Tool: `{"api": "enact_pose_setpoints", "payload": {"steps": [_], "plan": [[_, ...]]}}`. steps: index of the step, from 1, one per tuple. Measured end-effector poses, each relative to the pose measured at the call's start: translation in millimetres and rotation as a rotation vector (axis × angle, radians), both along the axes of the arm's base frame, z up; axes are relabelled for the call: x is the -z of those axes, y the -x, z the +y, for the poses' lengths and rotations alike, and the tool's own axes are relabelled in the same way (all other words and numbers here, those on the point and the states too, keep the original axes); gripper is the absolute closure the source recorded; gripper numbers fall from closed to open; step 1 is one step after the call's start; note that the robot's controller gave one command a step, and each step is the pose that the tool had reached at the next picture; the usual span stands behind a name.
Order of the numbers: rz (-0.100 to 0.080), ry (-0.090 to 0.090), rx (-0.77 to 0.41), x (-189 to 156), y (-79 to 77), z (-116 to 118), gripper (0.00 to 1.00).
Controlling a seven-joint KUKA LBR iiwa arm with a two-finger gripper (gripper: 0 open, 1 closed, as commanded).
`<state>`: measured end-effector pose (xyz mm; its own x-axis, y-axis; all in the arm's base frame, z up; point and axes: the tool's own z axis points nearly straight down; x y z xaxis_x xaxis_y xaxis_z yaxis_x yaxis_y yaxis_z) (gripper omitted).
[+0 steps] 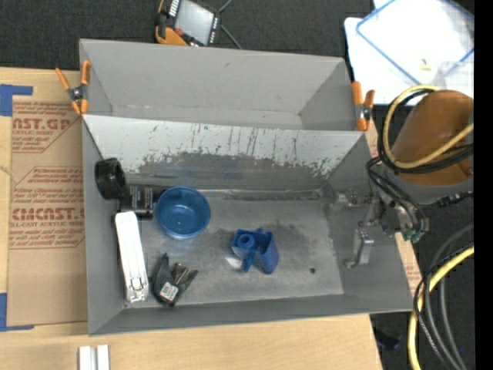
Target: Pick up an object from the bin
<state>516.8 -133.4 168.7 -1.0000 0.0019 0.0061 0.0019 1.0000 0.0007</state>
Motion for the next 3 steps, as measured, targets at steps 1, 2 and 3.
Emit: {"api": "enact_pose_setpoints", "payload": {"steps": [1, 2, 3], "plan": [[-0.008, 0.001, -0.002, -5, -1.8, 1, 0.00], [-0.003, -0.002, -0.111, 100, -14.4, 76, 0.00], [-0.020, 0.003, 0.250, 20, -18.2, 114, 0.00]]}}
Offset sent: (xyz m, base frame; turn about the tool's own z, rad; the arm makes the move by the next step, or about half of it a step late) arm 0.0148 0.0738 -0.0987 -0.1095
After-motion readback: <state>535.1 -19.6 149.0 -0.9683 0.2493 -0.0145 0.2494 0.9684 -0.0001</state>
